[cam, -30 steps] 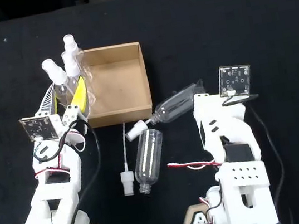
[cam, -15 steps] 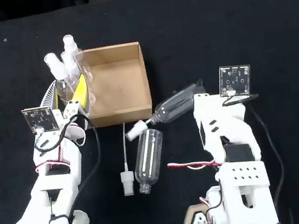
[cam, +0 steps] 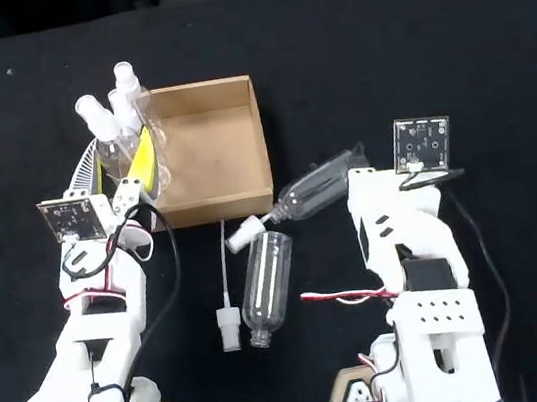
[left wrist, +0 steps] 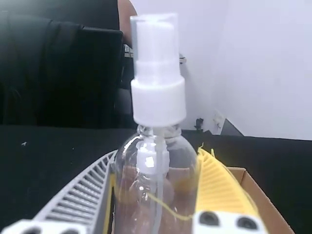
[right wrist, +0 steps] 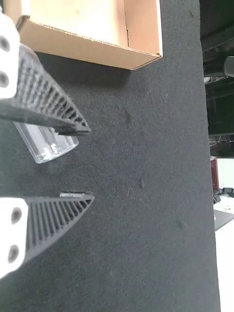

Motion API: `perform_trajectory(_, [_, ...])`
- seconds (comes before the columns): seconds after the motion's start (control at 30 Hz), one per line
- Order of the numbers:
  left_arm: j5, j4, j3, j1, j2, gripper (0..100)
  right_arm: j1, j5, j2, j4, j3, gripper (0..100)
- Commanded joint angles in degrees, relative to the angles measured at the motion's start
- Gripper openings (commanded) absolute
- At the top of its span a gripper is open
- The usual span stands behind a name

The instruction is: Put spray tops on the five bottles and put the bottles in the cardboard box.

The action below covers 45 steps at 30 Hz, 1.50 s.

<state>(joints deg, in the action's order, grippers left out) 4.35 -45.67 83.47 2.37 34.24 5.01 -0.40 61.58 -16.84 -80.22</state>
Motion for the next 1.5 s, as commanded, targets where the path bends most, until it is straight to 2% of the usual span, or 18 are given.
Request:
perform_trajectory(0.0, [-0.35,-0.09,0.57,-0.66,-0.09,3,-1.32,0.62,-0.57,1.67,0.40,16.6])
perform_trajectory(0.73, [-0.26,0.18,-0.04,-0.66,-0.26,3,-1.32,0.62,-0.57,1.67,0.31,16.6])
perform_trajectory(0.97, [0.18,-0.44,-2.77,-0.40,-6.86,3,-1.32,0.62,-0.57,1.58,0.31,16.6])
perform_trajectory(1.13, [-0.35,-11.60,-1.54,-0.31,-10.46,3,-1.32,0.62,-0.57,1.58,0.31,16.6])
perform_trajectory(1.47, [0.00,-11.96,-0.92,-0.40,-11.96,3,-1.32,0.62,-0.57,1.67,0.31,16.6])
